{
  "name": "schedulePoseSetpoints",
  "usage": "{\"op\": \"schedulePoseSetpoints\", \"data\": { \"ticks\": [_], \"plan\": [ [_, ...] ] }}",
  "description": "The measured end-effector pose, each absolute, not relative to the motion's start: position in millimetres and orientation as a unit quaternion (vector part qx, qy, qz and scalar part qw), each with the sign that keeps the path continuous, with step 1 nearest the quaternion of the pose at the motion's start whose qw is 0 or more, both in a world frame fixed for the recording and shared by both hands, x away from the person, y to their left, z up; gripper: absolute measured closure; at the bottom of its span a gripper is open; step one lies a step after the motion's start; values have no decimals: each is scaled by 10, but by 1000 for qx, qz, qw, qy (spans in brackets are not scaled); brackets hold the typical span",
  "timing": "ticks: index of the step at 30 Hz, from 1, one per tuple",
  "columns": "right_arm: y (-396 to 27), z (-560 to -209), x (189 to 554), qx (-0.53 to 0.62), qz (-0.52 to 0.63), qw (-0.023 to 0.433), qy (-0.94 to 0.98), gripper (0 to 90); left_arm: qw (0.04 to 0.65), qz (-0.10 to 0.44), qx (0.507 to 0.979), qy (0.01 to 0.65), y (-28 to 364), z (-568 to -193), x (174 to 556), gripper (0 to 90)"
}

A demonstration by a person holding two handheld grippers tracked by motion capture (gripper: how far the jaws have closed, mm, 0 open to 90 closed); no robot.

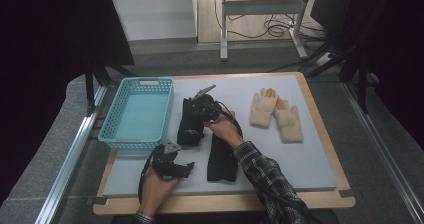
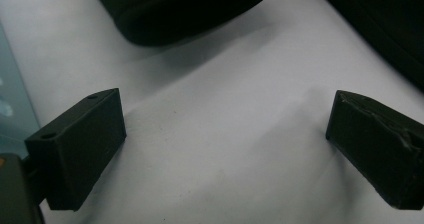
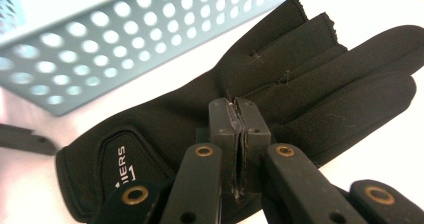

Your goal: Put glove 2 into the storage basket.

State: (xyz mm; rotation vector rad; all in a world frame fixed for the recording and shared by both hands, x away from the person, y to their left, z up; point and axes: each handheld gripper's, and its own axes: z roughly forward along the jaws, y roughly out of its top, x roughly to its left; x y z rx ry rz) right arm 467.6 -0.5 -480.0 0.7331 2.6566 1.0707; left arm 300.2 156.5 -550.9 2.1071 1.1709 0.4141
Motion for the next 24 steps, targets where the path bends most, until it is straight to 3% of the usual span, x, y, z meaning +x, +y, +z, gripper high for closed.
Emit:
{"op": "schedulePoseSetpoints", "data": {
  "ticks": [13,24],
  "plan": [
    [-467,-4349,4402,250,396,85,880,867,341,160,810,449,1566,-5510,3003,27],
    [-961,-4151,3952,257,405,78,874,867,344,161,807,453,1557,-5513,3002,27]
  ]
}}
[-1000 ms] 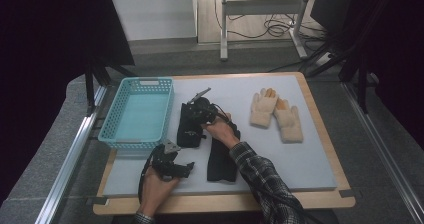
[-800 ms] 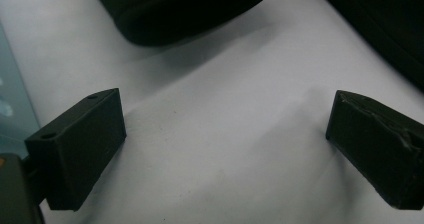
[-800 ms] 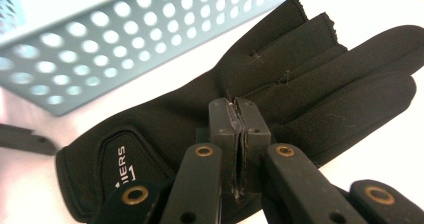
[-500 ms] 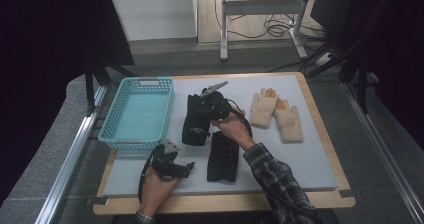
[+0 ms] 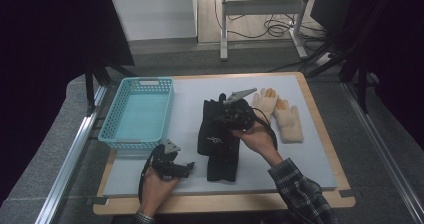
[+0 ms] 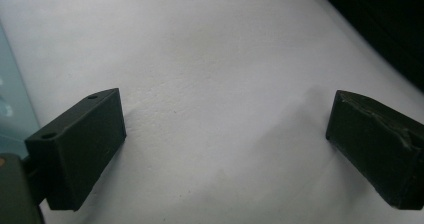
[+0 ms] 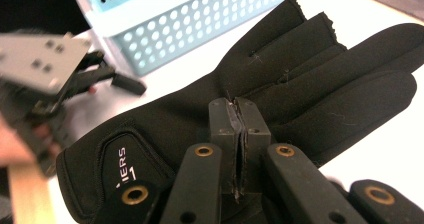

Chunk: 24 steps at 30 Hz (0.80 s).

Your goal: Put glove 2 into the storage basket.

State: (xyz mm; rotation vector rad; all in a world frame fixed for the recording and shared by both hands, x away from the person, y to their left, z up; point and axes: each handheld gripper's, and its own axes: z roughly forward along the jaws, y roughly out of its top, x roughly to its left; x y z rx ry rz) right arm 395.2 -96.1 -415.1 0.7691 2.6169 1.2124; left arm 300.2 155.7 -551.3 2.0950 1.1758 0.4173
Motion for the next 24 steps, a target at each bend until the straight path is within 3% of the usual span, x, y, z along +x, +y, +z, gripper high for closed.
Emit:
{"op": "schedulePoseSetpoints", "data": {
  "ticks": [10,21,24],
  "plan": [
    [-1234,-4337,3552,265,381,79,882,866,344,160,807,453,1556,-5512,3002,27],
    [-1214,-4902,3614,295,352,75,885,857,342,161,808,451,1560,-5511,3002,27],
    [-1186,-5003,3603,294,355,79,884,795,342,161,809,451,1560,-5511,3002,27]
  ]
}}
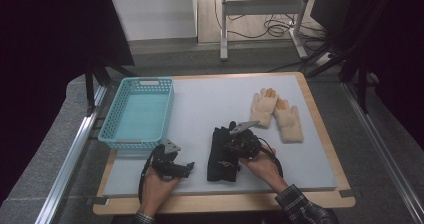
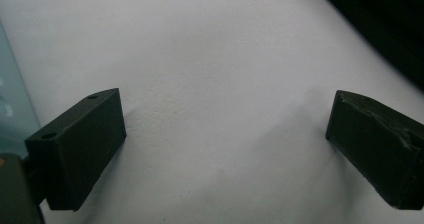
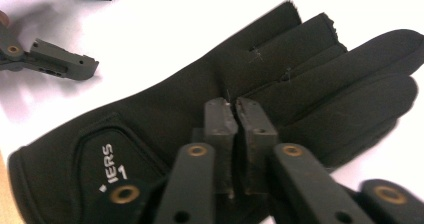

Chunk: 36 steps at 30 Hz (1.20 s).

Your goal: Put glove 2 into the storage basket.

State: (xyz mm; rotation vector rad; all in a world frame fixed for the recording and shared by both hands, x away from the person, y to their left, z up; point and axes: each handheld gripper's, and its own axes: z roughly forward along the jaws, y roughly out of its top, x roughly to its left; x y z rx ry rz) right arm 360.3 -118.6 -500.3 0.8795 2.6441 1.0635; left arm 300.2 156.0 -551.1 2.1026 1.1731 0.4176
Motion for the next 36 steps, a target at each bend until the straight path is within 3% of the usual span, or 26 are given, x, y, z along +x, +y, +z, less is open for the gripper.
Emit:
{"op": "schedulePoseSetpoints", "data": {
  "ticks": [5,9,11,17,19,36],
  "plan": [
    [-1223,-5020,3580,288,373,80,879,611,342,161,809,451,1561,-5510,3002,27],
    [-1354,-4906,3575,290,388,99,869,590,342,161,809,451,1561,-5510,3002,27],
    [-1449,-4867,3576,296,391,105,865,620,342,160,809,451,1561,-5510,3002,27],
    [-1713,-4962,3524,300,384,94,868,858,343,162,808,451,1557,-5509,2997,30],
    [-1760,-5019,3484,299,379,93,871,882,344,162,808,451,1558,-5507,2995,32],
    [-1619,-5310,3313,270,385,72,879,884,337,167,811,449,1784,-5502,2922,43]
  ]
}}
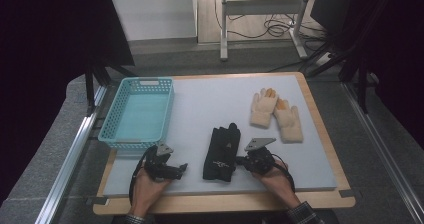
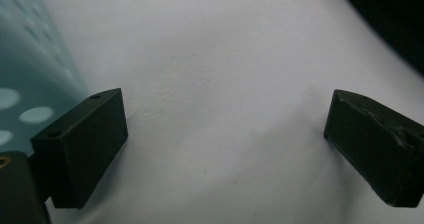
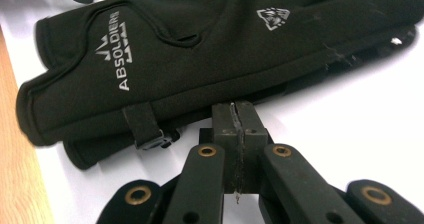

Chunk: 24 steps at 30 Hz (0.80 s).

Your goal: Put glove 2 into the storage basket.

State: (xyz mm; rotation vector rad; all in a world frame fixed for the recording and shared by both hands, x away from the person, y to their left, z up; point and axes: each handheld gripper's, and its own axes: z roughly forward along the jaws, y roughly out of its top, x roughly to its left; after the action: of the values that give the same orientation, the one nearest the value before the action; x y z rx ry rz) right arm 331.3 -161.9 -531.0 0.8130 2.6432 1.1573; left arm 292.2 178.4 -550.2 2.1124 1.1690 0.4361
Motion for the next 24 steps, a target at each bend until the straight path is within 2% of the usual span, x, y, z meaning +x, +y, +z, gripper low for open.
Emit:
{"op": "schedulePoseSetpoints", "data": {
  "ticks": [14,24],
  "plan": [
    [-1146,-5334,3494,258,384,79,883,881,338,160,810,451,1817,-5519,2946,19],
    [-1005,-5346,3640,258,384,93,882,877,338,160,810,452,1815,-5521,2948,19]
  ]
}}
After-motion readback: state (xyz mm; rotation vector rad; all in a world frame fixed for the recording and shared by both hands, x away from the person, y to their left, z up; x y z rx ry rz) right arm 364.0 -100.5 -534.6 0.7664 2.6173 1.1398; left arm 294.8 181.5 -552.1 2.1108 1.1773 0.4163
